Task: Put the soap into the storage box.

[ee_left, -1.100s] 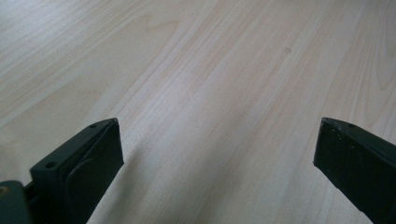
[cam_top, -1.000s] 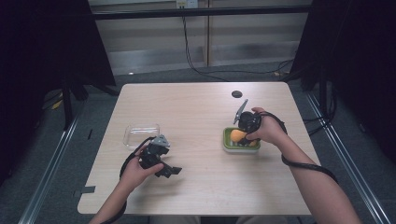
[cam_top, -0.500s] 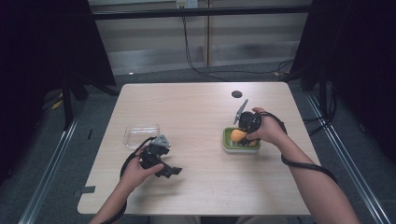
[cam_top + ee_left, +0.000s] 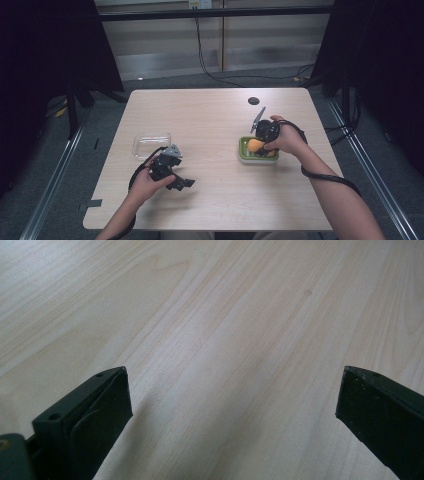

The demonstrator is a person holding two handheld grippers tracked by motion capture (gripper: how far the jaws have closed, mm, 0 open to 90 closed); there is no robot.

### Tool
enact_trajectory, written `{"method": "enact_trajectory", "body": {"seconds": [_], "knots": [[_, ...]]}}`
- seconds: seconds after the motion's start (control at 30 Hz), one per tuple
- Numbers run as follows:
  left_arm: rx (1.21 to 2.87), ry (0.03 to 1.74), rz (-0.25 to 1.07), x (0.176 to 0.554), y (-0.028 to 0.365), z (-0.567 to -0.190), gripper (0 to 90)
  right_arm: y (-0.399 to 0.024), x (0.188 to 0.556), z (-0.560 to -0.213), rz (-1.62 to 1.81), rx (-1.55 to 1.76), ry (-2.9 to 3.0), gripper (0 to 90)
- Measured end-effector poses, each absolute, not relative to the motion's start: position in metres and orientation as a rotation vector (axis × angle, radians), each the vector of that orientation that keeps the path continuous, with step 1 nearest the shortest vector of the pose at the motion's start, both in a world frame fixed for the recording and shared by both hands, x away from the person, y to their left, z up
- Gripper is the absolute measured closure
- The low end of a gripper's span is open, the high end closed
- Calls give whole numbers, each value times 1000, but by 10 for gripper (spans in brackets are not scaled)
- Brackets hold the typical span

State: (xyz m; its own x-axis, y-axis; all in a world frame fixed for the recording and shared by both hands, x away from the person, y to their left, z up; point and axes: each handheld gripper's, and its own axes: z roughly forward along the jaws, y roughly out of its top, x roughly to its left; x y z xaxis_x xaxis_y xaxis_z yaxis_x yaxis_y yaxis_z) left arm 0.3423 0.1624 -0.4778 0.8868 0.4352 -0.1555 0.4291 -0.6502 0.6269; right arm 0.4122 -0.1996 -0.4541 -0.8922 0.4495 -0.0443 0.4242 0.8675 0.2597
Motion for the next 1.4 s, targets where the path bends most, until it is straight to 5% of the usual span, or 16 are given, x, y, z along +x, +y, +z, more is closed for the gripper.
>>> {"method": "enact_trajectory", "body": {"seconds": [1.4], "knots": [[2368, 620, 13, 342, 164, -478, 12, -207, 417, -454, 412, 784, 2928, 445]]}}
